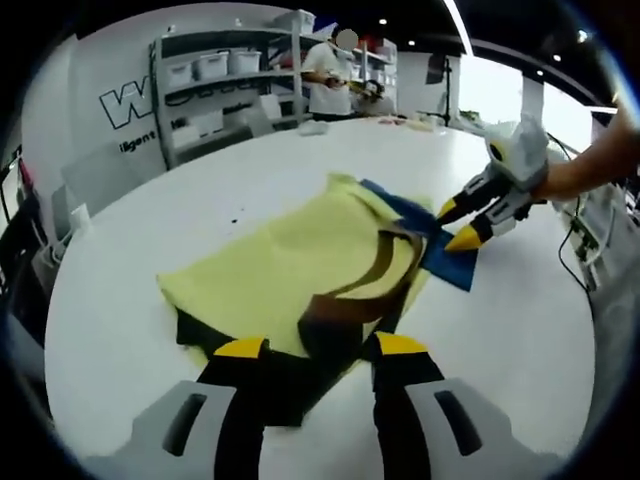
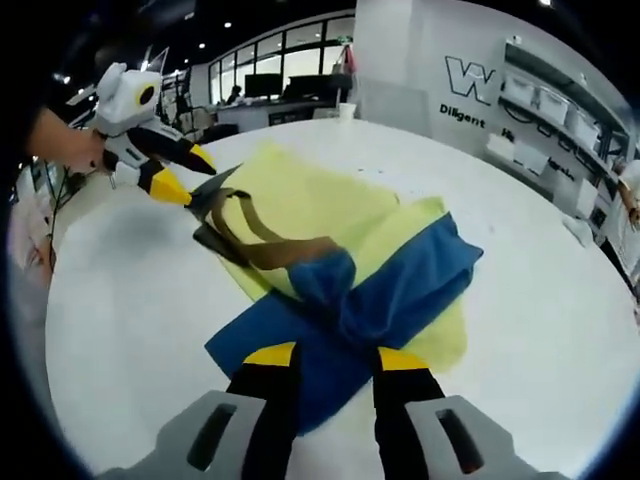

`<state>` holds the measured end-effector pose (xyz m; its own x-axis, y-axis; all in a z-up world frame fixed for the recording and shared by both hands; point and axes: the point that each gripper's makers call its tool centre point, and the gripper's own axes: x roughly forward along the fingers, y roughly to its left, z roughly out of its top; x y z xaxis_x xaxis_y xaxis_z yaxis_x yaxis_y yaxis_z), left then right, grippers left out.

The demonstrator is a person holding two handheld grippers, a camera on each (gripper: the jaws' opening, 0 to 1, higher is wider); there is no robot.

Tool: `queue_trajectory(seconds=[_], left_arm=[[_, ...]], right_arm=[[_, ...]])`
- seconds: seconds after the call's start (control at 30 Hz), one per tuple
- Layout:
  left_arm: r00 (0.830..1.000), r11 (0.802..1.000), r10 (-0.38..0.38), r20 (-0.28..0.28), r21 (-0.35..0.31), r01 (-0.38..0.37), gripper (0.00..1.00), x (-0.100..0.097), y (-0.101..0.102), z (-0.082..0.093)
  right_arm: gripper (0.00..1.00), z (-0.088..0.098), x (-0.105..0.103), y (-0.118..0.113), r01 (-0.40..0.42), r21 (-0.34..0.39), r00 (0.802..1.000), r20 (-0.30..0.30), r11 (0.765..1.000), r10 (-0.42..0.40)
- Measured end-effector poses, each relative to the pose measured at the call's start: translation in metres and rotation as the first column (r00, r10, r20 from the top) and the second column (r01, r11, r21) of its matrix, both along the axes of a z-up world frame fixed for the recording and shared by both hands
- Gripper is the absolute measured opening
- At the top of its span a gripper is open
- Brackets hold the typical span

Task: Fold the garment on the visible template until the final outline fits inside the template.

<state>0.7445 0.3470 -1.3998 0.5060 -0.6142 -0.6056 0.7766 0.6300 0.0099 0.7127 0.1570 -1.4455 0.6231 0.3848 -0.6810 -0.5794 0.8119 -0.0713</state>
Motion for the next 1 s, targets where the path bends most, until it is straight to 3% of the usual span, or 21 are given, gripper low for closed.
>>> queue_trajectory(seconds=[0.13, 0.23, 0.33, 0.4, 0.47, 0.57, 0.67, 0.87, 1.0], left_arm=[[1.0, 1.0, 0.001, -0.028, -0.015, -0.002, 0.31, 0.007, -0.005, -0.004], [0.999, 1.0, 0.005, -0.045, -0.02, -0.006, 0.32, 0.012, -0.009, -0.009], [0.991, 0.998, 0.036, -0.125, -0.042, -0.042, 0.3, 0.009, -0.011, -0.019], [0.985, 0.998, 0.045, -0.168, -0.04, -0.052, 0.22, 0.006, -0.011, -0.024], [0.987, 0.999, 0.024, -0.162, -0.042, -0.031, 0.15, 0.004, -0.014, -0.024], [0.986, 0.999, 0.023, -0.163, -0.03, -0.028, 0.13, 0.003, -0.014, -0.025], [0.976, 0.999, 0.039, -0.216, -0.021, -0.045, 0.01, -0.003, -0.013, -0.026], [0.979, 0.998, 0.042, -0.2, -0.03, -0.049, 0.0, 0.0, -0.014, -0.013], [0.988, 0.999, 0.01, -0.157, -0.035, -0.015, 0.0, 0.002, -0.013, 0.003]], right_arm=[[0.21, 0.0, 0.004, -0.001, 0.015, 0.013, 1.0, 0.002, 1.0, -0.015], [0.18, 0.001, 0.002, 0.002, -0.013, 0.002, 1.0, 0.006, 1.0, 0.013], [0.18, 0.001, 0.002, 0.002, -0.017, 0.004, 1.0, 0.001, 1.0, 0.017], [0.18, 0.0, 0.002, 0.002, -0.015, 0.007, 1.0, -0.004, 1.0, 0.015], [0.17, 0.0, 0.002, 0.002, -0.018, 0.004, 1.0, -0.005, 1.0, 0.018], [0.17, 0.0, 0.002, 0.002, -0.009, 0.009, 1.0, -0.009, 1.0, 0.009], [0.14, 0.0, 0.001, 0.003, -0.008, 0.003, 1.0, -0.01, 1.0, 0.008], [0.0, -0.001, -0.004, 0.001, -0.035, -0.054, 0.999, -0.015, 0.998, 0.035], [0.0, -0.001, -0.009, 0.002, -0.042, -0.065, 0.999, -0.02, 0.997, 0.041]])
